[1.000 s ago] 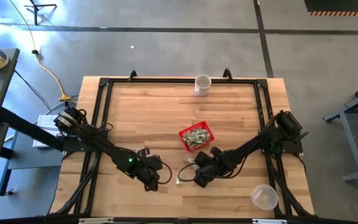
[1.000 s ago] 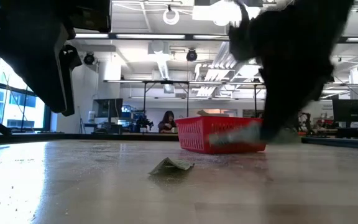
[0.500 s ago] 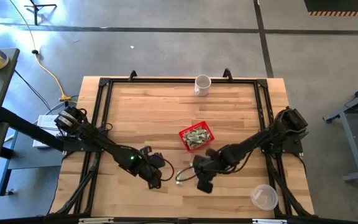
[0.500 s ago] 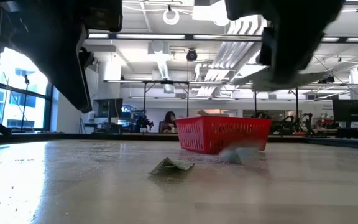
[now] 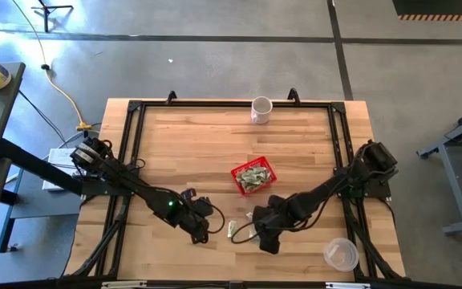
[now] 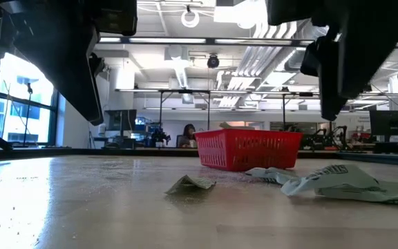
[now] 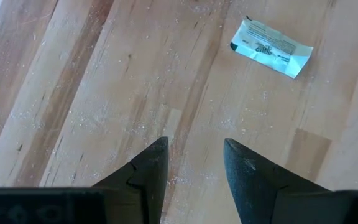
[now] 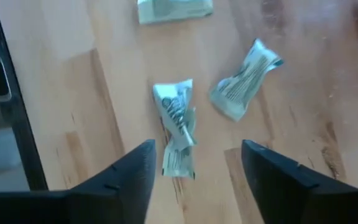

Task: Pick and place items into bin
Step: Put the white stevia packet into the red bin

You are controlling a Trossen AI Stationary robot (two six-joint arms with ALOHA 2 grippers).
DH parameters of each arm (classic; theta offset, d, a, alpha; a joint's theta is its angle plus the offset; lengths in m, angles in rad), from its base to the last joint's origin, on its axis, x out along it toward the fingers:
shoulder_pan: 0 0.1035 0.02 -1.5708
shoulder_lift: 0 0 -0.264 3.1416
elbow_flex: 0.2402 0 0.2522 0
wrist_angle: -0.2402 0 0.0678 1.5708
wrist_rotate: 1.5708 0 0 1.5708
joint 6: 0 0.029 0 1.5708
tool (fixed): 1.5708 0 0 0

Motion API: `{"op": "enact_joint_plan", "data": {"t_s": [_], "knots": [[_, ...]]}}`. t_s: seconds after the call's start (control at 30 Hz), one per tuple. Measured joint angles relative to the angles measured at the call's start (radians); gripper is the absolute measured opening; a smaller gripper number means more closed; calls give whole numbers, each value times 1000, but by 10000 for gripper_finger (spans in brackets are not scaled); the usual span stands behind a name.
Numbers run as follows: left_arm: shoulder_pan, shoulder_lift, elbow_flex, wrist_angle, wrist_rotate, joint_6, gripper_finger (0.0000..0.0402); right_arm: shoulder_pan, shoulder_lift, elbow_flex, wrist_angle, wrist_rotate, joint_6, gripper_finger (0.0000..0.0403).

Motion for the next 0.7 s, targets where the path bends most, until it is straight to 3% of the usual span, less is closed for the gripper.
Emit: {"op": "enact_joint_plan", "data": {"t_s": [0.17,0.33,0.5,0.7], "knots": [[0,0,0,-2,0,0,188,46,22,0,29,66,-116,245],[0,0,0,-1,0,2,188,62,80,0,130,104,-239,217],[0,0,0,-2,4,0,188,11,130,-1,109,119,-12,170],[0,0,0,-2,14,-2,188,-4,120,0,122,285,191,155]]}}
